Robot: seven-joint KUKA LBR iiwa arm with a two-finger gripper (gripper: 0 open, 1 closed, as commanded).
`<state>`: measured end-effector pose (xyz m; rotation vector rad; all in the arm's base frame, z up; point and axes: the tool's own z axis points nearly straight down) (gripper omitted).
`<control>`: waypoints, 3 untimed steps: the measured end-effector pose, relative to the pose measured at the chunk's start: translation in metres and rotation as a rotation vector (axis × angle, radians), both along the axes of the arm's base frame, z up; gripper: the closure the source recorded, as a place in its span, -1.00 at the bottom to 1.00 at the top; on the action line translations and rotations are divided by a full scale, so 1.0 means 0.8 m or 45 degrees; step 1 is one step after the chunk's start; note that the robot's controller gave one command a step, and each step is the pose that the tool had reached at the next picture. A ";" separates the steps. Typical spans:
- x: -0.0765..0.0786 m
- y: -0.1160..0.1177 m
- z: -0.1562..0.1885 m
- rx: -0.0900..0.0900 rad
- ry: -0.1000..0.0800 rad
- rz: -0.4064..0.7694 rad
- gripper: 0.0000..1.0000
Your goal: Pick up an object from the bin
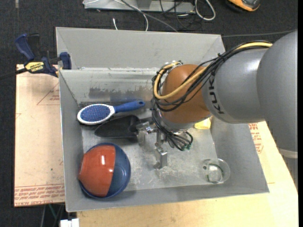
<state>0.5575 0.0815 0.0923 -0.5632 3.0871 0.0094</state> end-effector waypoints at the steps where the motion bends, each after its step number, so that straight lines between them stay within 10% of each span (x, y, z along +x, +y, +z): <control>1: -0.021 0.034 -0.024 0.002 0.001 0.007 -1.00; 3: -0.024 0.066 -0.028 0.001 -0.007 -0.020 -1.00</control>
Offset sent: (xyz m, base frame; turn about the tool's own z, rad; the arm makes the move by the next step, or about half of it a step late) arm -0.0193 0.0520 -0.0223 0.0174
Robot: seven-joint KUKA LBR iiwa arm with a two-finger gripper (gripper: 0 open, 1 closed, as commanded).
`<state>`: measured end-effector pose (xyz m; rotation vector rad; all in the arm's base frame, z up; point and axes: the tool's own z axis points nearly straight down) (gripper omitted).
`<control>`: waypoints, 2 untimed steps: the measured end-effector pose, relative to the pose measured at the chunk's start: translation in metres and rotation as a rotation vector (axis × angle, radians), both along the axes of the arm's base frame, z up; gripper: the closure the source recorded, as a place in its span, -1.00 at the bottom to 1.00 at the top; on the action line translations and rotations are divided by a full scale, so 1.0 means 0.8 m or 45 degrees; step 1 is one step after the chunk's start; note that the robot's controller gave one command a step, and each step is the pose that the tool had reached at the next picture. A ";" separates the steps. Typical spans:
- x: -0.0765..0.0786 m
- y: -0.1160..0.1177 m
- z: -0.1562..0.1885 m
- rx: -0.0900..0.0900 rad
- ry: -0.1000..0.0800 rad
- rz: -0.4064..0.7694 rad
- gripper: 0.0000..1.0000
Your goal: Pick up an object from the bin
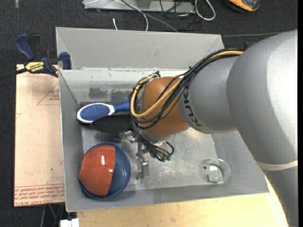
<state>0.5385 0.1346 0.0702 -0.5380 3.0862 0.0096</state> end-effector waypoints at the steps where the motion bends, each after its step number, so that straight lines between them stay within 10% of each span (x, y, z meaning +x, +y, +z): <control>1: -0.004 0.026 0.063 0.005 -0.008 0.009 -1.00; 2: -0.023 0.019 0.111 0.002 0.000 -0.048 -1.00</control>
Offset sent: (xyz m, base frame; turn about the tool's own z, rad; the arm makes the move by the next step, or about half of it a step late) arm -0.0196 0.0148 0.0882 0.0392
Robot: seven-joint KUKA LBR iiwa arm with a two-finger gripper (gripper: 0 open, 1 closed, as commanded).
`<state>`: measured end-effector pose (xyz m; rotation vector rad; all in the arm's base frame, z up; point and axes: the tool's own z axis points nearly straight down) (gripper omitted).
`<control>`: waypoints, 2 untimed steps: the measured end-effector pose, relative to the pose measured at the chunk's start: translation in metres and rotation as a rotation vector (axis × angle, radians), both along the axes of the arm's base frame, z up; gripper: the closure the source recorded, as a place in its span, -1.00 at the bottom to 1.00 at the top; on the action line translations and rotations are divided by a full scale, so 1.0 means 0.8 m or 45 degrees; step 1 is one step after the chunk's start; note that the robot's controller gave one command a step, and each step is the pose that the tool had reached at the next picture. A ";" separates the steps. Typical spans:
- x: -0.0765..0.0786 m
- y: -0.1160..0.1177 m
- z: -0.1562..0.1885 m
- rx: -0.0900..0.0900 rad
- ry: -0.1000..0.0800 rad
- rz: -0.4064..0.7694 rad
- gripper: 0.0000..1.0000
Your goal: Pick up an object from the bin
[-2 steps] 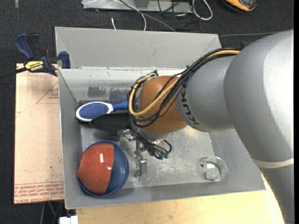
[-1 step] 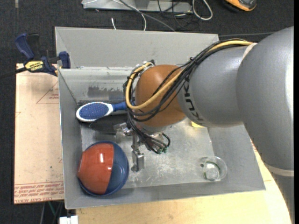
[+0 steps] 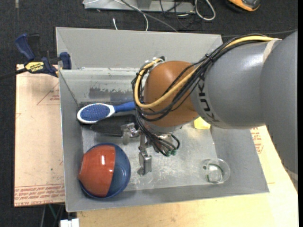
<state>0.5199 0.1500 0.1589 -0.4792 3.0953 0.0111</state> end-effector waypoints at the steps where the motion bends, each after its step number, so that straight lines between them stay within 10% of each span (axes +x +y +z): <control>1: 0.010 0.042 -0.095 -0.015 -0.015 0.157 1.00; 2: 0.008 0.046 -0.096 -0.009 -0.012 0.160 1.00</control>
Offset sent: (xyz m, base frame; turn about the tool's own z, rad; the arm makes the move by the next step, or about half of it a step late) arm 0.0000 0.0000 0.0000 0.0000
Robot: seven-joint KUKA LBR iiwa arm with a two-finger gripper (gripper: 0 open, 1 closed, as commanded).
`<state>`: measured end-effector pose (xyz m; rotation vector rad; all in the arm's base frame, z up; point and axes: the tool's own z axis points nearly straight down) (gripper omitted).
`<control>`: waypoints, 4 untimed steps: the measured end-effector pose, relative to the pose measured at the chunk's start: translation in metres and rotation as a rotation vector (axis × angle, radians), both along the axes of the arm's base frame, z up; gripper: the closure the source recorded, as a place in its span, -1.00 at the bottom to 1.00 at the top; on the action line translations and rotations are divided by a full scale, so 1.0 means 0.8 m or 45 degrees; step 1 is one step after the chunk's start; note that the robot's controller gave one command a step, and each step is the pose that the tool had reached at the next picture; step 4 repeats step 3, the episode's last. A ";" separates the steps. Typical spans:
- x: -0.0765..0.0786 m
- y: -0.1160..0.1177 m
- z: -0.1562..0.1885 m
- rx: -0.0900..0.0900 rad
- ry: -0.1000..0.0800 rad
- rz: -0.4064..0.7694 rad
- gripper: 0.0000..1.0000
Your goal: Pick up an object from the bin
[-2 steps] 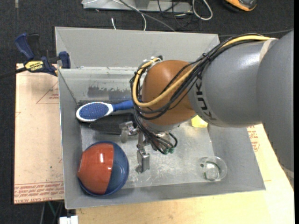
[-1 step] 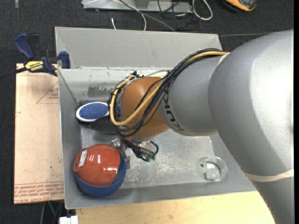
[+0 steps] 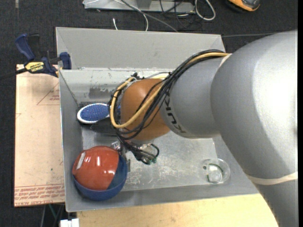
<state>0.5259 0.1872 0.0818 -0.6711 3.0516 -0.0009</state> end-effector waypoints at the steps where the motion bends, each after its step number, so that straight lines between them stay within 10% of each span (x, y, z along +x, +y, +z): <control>1: 0.000 0.000 0.000 0.000 0.000 0.000 1.00; 4: 0.000 0.000 0.000 0.000 0.000 -0.001 1.00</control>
Offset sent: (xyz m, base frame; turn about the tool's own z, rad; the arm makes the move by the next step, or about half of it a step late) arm 0.0000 0.0000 0.0000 0.0000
